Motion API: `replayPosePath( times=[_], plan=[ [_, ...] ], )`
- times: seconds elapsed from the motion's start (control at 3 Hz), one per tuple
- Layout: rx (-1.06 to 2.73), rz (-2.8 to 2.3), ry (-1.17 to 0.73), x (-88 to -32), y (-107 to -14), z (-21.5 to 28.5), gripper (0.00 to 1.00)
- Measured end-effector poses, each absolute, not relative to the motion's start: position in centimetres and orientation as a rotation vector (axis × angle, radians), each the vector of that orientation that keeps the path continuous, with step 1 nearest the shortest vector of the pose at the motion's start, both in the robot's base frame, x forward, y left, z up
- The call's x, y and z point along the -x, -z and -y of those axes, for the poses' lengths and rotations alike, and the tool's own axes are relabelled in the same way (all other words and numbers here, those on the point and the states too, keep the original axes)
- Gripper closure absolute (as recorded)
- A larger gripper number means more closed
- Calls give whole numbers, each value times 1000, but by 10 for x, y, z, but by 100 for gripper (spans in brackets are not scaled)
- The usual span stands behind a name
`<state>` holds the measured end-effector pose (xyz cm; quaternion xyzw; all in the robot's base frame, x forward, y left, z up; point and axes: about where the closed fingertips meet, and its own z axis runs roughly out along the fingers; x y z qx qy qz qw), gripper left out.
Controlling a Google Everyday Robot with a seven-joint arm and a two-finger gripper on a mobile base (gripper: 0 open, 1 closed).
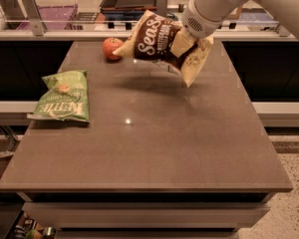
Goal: Move brown chip bag near apple
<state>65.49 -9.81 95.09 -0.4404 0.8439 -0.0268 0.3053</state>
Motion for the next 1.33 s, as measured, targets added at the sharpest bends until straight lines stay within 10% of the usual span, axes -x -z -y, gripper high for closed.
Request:
replayPosePath(
  times=[1.33],
  plan=[
    [1082, -2313, 80, -745, -911, 85, 100]
  ],
)
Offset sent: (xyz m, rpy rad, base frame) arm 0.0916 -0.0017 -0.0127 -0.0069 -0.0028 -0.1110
